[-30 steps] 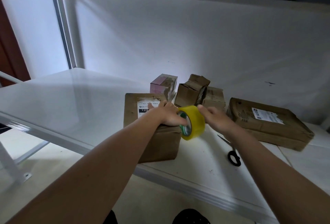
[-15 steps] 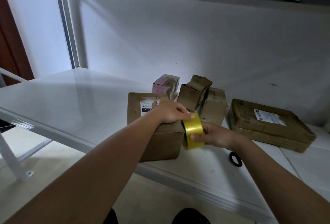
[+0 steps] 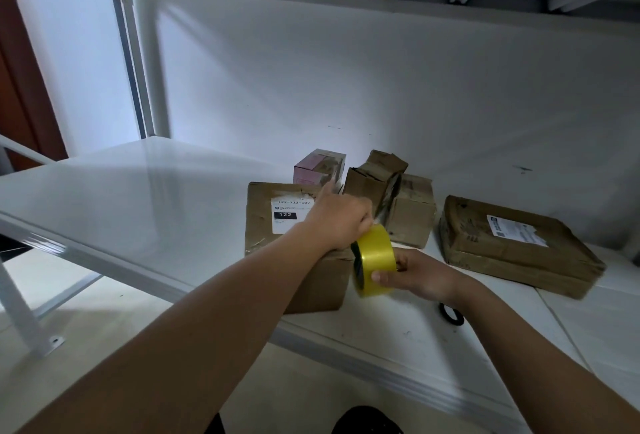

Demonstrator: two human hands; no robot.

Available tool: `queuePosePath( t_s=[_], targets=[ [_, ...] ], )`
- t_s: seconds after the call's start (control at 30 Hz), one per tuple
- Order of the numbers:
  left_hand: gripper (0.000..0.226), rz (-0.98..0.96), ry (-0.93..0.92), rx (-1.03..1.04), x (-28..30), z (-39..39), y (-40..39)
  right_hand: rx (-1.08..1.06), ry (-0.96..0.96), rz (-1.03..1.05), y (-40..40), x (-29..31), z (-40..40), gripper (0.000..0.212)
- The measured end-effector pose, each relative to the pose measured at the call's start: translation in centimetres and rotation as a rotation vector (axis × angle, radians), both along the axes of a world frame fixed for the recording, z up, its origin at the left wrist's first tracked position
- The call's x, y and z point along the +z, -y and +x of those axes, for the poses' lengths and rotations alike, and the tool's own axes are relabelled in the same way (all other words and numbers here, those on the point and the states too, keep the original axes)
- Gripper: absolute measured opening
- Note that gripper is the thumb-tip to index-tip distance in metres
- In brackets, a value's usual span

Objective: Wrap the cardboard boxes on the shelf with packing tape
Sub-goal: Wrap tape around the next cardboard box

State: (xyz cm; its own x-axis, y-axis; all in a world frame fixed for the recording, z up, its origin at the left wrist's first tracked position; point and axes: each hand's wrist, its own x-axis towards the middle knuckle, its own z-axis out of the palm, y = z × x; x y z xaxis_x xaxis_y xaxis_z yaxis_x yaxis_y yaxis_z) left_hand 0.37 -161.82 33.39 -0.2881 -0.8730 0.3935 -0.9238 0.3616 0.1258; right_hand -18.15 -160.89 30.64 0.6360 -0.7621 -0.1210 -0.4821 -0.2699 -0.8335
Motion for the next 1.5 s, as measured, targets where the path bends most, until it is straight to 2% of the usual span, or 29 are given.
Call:
queuePosePath(
  t_s=[0.17, 0.27, 0.3, 0.37, 0.4, 0.47, 0.53, 0.63, 0.67, 0.77, 0.8, 0.93, 1.03, 1.1, 1.2, 1.3, 1.4, 1.5],
  targets=[
    [0.021, -0.025, -0.079, 0.057, 0.0, 0.4, 0.1, -0.057, 0.031, -0.128, -0.6, -0.5, -0.6, 0.011],
    [0.019, -0.05, -0.018, -0.015, 0.7, -0.3, 0.1, -0.069, -0.005, -0.152, -1.0, 0.2, -1.0, 0.007],
    [0.018, -0.087, 0.013, -0.052, 1.2, -0.6, 0.2, -0.094, -0.019, -0.154, -1.1, 0.8, -1.2, 0.014],
    [0.014, -0.175, 0.044, -0.133, 2.3, -0.8, 0.2, -0.24, -0.013, -0.245, -1.3, 2.3, -1.7, 0.044],
    [0.011, -0.204, 0.034, -0.172, 3.0, -0.9, 0.0, -0.352, 0.06, -0.3, -1.1, 3.0, -2.0, 0.051],
    [0.007, -0.235, 0.031, -0.253, 4.2, -1.1, -0.6, -0.565, 0.322, -0.306, -0.7, 4.5, -2.2, 0.048],
    [0.006, -0.352, 0.118, -0.382, 5.2, -1.7, -1.1, -0.621, 0.46, -0.243, -0.2, 5.7, -2.3, 0.041],
    [0.014, -0.568, 0.214, -0.576, 5.9, -2.6, -1.8, -0.38, 0.346, -0.126, 0.0, 6.5, -2.6, 0.022],
    [0.015, -0.614, 0.212, -0.606, 6.0, -2.8, -1.9, -0.264, 0.311, -0.036, -0.1, 6.4, -2.7, 0.023],
    [0.015, -0.656, 0.119, -0.624, 5.4, -3.3, -2.4, -0.073, 0.352, 0.288, -0.7, 5.7, -3.2, 0.07],
    [0.018, -0.651, 0.056, -0.617, 5.0, -3.5, -2.6, -0.039, 0.416, 0.389, -0.9, 5.3, -3.6, 0.077],
    [0.022, -0.629, -0.14, -0.539, 4.6, -4.1, -2.9, 0.039, 0.655, 0.636, -1.6, 4.5, -4.4, 0.05],
    [0.026, -0.52, -0.175, -0.452, 4.7, -4.1, -2.5, 0.106, 0.662, 0.667, -1.7, 4.6, -4.7, 0.035],
    [0.032, -0.426, -0.175, -0.395, 4.7, -3.7, -2.0, 0.095, 0.645, 0.667, -1.6, 4.6, -4.7, 0.039],
    [0.055, -0.287, -0.195, -0.241, 4.2, -2.3, -1.2, -0.067, 0.586, 0.562, -1.5, 4.4, -4.8, 0.048],
    [0.086, -0.01, -0.186, 0.025, 3.6, -0.7, -0.4, -0.27, 0.502, 0.416, -1.2, 3.9, -4.3, 0.036],
    [0.12, 0.402, -0.191, 0.326, 2.8, 0.6, 0.2, -0.432, 0.375, 0.286, -0.7, 3.3, -3.4, 0.024],
    [0.133, 0.616, -0.098, 0.498, 1.7, 1.0, -0.3, -0.621, 0.293, 0.177, 0.2, 2.0, -2.8, 0.014]
  ],
)
